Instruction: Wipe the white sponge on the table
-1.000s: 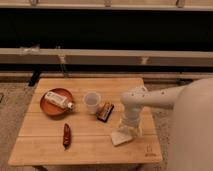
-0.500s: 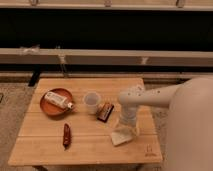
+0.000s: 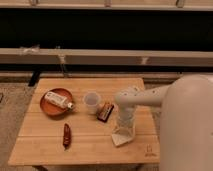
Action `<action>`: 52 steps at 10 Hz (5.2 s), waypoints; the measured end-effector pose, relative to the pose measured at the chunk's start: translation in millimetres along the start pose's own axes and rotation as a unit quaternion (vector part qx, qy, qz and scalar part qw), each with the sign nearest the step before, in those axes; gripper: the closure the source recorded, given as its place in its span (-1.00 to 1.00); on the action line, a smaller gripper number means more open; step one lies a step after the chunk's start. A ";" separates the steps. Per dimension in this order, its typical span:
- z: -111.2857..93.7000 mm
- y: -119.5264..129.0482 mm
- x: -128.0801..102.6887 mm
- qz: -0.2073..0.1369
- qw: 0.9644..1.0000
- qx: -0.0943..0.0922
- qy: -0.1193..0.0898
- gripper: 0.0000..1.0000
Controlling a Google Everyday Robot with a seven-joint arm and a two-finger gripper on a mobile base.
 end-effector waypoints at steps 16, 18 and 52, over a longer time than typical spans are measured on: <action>-23.3 -41.3 -92.5 0.044 0.998 0.024 -0.035 1.00; -23.4 -40.3 -92.5 0.043 0.998 0.024 -0.035 1.00; -24.9 -67.7 -105.6 0.038 0.995 0.058 -0.065 1.00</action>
